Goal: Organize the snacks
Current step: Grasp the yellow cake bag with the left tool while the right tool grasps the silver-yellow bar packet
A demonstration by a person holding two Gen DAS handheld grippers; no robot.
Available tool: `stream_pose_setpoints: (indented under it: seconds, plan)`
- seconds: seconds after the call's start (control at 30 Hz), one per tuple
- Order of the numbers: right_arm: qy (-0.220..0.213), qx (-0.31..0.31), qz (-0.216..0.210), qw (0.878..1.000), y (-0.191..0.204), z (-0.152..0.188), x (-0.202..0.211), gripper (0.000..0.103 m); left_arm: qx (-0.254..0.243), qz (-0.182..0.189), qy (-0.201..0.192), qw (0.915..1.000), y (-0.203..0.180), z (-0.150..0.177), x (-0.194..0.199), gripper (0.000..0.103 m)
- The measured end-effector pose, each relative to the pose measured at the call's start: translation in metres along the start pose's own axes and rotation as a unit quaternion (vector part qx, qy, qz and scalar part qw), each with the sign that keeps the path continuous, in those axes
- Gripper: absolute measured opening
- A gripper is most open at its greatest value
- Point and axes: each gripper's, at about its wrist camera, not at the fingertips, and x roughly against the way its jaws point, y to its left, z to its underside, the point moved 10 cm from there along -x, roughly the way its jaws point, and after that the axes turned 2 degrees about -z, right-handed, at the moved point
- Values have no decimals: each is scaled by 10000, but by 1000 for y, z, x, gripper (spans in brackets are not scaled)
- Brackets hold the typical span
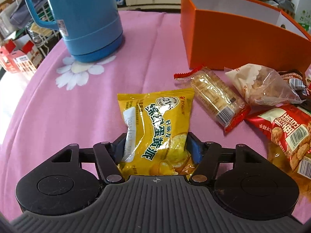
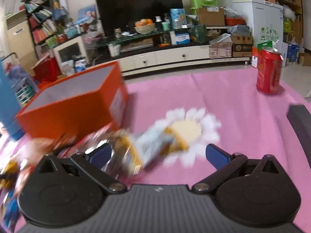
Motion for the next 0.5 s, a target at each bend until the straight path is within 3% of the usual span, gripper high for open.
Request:
stream_pose_setpoints:
  seconds: [0.13, 0.23, 0.4, 0.5]
  plan:
    - [197, 322, 428, 9984, -2, -27, -62, 102, 49, 55, 23, 10000, 1, -2, -5, 50]
    - [848, 491, 457, 9941, -4, -12, -93, 102, 88, 72, 51, 9999, 4, -3, -8, 54]
    - [1052, 871, 426, 9897, -16, 21, -62, 102, -14, 70, -29, 10000, 3, -2, -7, 54]
    - [1006, 768, 307, 9915, -34, 39, -35, 102, -52, 99, -39, 9999, -1, 0, -4, 54]
